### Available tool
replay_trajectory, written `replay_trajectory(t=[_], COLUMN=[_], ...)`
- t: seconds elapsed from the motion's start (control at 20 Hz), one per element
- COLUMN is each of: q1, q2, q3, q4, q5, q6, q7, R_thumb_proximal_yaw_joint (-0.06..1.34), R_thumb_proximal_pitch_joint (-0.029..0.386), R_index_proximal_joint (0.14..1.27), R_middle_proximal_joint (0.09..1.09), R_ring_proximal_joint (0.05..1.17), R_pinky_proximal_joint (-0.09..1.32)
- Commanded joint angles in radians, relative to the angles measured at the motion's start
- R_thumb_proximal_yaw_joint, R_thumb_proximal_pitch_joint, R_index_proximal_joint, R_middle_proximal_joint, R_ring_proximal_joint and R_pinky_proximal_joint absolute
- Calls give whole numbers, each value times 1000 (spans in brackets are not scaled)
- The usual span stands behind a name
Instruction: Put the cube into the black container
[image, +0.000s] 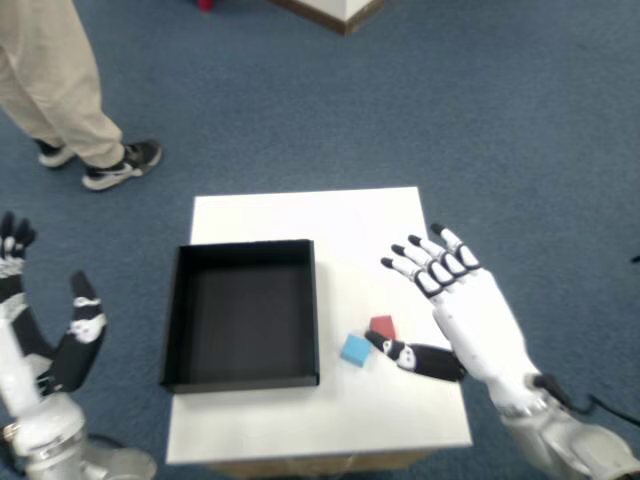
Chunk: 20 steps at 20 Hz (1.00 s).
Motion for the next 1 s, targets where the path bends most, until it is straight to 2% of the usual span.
replay_trajectory(t=[0.05, 0.4, 0.65, 1.0], q1=[-21, -2, -26, -132], q2=[-30, -16, 63, 164], q3=[-42, -31, 6, 44], q4=[-63, -86, 59, 371], q5=[33, 25, -1, -20], q6=[50, 102, 133, 106], q7=[32, 102, 95, 50], R_thumb_proximal_yaw_joint=[369, 419, 443, 411], R_thumb_proximal_pitch_joint=[3, -1, -2, -2], R_index_proximal_joint=[391, 392, 403, 411], R_middle_proximal_joint=[304, 297, 306, 320], R_ring_proximal_joint=[278, 267, 272, 293], R_pinky_proximal_joint=[118, 95, 93, 124])
